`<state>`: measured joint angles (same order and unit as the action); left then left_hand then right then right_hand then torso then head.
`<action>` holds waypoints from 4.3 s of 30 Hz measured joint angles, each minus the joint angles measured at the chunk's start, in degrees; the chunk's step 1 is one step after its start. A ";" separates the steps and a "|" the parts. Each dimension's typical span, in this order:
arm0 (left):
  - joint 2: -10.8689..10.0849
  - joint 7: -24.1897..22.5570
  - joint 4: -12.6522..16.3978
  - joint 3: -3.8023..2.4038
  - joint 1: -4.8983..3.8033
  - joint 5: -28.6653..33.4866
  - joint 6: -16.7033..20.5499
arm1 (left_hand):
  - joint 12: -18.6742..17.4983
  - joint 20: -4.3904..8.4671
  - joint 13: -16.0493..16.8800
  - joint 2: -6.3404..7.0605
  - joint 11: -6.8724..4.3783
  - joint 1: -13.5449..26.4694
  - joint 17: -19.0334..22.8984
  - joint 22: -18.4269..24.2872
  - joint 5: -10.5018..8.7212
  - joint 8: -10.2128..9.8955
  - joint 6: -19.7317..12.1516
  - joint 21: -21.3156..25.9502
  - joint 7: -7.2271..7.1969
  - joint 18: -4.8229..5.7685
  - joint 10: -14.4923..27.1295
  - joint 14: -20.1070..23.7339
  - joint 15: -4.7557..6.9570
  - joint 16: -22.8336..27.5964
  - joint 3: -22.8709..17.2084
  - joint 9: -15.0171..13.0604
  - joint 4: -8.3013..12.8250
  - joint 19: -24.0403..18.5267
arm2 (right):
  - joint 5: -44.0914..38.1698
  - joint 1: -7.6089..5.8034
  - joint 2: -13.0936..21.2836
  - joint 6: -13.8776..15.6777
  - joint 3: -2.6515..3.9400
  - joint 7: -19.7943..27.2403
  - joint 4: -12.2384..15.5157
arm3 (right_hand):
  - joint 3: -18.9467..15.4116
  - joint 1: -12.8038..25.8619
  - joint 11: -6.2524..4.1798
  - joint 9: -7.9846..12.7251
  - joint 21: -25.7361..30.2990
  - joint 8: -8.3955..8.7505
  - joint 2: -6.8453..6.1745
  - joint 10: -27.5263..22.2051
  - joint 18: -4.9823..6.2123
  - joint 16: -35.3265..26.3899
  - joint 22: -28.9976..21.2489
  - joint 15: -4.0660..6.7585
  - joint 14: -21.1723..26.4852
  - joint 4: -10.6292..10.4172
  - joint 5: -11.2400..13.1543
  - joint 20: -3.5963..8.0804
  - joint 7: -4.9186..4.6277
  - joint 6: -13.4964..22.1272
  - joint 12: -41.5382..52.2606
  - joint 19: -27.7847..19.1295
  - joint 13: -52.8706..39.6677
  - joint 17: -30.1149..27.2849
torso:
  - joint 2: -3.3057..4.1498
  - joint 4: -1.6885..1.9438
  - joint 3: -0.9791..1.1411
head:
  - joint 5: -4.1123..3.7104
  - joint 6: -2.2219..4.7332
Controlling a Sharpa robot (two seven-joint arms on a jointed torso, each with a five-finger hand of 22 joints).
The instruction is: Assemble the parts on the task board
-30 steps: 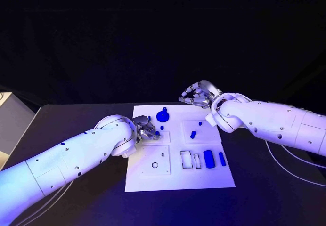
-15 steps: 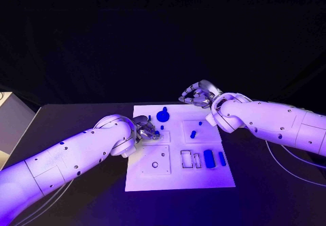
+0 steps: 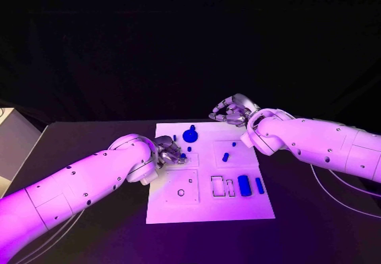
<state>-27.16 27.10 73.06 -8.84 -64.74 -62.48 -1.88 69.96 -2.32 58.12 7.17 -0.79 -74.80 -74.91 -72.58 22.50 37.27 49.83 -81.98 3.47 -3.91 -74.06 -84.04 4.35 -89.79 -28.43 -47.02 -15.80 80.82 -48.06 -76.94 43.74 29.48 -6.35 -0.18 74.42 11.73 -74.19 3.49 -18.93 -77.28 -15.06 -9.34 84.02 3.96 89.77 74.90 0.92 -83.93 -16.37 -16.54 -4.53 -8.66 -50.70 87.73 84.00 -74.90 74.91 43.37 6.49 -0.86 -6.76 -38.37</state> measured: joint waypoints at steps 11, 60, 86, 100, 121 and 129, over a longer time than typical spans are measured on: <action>-1.86 -2.76 0.75 -0.58 0.28 4.53 -1.36 | -2.81 -1.39 -3.82 -2.46 1.72 -2.41 0.00 3.35 -4.11 -1.87 -3.43 1.83 1.75 0.00 4.19 0.06 -1.55 0.47 -2.29 -0.18 -1.99 -2.65 | -0.18 0.13 0.58 -0.16 -0.03 -0.01 1.07 | 0.24 0.00 0.00 0.00 0.00 -0.23 0.00 0.00 0.00 0.00 0.04 0.00 0.00 0.24 -0.04 0.00 0.00 0.00 0.00 0.00 0.00 0.00 | 0.02 -0.01 0.00 | -0.14 0.06; -7.40 -15.10 -0.61 -1.92 0.81 25.72 -15.84 | -2.55 -1.46 -5.46 -2.12 1.62 9.01 0.00 3.97 -6.91 -5.37 -2.87 2.64 3.38 0.01 7.30 0.00 -1.61 0.83 -14.76 1.35 6.72 -3.94 | -32.77 2.88 0.66 -7.54 -1.46 6.87 14.11 | 16.36 -8.36 -2.17 2.01 -1.16 2.67 -3.88 0.13 0.00 0.00 0.00 2.37 0.09 10.83 3.69 1.76 2.46 -1.22 0.24 0.11 0.00 0.00 | -0.01 0.07 0.02 | 0.26 0.83; -7.66 -15.47 -0.30 -1.92 0.87 26.98 -19.69 | -1.84 -1.46 -4.76 -1.68 1.54 10.93 0.00 3.89 -6.04 -6.01 -2.25 2.64 3.59 0.00 6.95 0.00 -1.60 0.83 -16.40 1.41 8.37 -3.94 | -37.72 3.17 -1.13 -8.27 -1.71 7.69 14.03 | 17.55 -7.23 -2.48 1.56 -1.15 2.63 -3.77 -0.04 0.01 0.00 0.04 3.29 0.00 11.39 4.67 2.79 2.90 -3.86 0.24 -0.09 0.00 0.00 | 0.01 -0.01 -0.02 | 0.37 0.39; -7.69 -15.46 -0.31 -1.84 1.02 26.88 -20.01 | -1.84 -1.47 -4.67 -1.44 1.53 11.15 0.00 3.92 -6.06 -6.03 -1.65 2.64 3.37 0.01 6.55 -0.01 -1.60 0.83 -16.40 1.40 8.37 -3.94 | -38.17 3.14 -1.19 -9.03 -1.62 7.49 13.97 | 17.94 -5.47 -2.31 0.56 -1.15 0.50 -2.51 -0.05 0.01 0.00 0.02 3.08 -0.21 11.48 5.38 2.79 3.10 -8.00 0.24 -0.09 0.00 0.00 | 0.01 0.00 0.02 | 0.31 0.21; -8.23 -15.54 -0.32 -1.76 1.12 27.82 -19.76 | -5.34 -1.92 -10.72 -2.09 2.42 14.69 0.00 5.20 -6.67 -9.26 -1.14 3.11 2.15 0.01 10.22 0.04 -2.26 1.34 -20.62 3.02 15.04 -5.22 | -38.62 3.52 -1.56 -8.52 -1.58 6.29 13.56 | 17.44 -4.36 -2.31 0.49 -1.15 -0.29 -1.52 -0.05 0.00 0.00 0.01 2.87 0.00 10.98 5.71 2.78 3.14 -8.05 0.47 -0.10 0.00 0.00 | -0.02 0.03 -0.01 | 0.37 0.15; -8.51 -15.46 -0.13 -1.75 1.25 29.27 -18.52 | -6.27 -3.04 -13.66 0.79 3.77 13.55 0.00 6.00 -6.86 -17.36 -3.99 3.91 4.22 -0.90 12.96 0.01 -3.86 1.56 -7.94 9.21 10.29 -5.86 | -38.65 3.81 -1.55 -7.57 -1.61 4.93 13.55 | 17.20 -3.75 -2.31 0.48 -1.15 -0.51 -1.82 -0.05 0.00 0.00 0.00 2.87 0.00 10.75 5.77 2.56 3.14 -8.06 0.47 0.12 0.00 0.00 | -0.02 0.02 -0.01 | 0.48 0.29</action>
<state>-35.67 11.63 72.93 -10.59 -63.49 -33.21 -20.40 63.68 -5.36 44.46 7.95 2.98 -61.25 -74.91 -66.58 15.65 19.92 45.84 -78.08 7.69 -4.81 -61.10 -84.03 0.49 -88.23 -36.37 -37.81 -5.51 74.96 -86.71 -73.13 42.19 21.91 -7.96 4.75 87.97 28.94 -77.94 1.18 -18.44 -78.43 -15.58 -11.15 83.97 3.97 89.77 74.90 3.78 -83.93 -5.62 -10.77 -1.97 -5.53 -58.76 88.20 84.12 -74.90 74.91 43.36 6.51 -0.86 -6.28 -38.08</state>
